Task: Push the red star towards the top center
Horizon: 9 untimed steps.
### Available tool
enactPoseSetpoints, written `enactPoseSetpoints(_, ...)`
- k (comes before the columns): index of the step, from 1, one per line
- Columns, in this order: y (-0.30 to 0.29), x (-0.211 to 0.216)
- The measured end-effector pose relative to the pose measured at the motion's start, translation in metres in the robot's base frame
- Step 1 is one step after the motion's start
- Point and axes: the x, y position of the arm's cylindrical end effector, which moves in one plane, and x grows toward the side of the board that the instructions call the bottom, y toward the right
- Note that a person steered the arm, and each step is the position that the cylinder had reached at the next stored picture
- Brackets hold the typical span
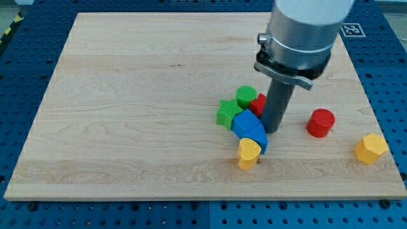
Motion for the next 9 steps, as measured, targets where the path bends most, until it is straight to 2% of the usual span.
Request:
enactPoseSetpoints(2,0.016,-0.003)
enactPoseSetpoints(9,0.002,-0.029)
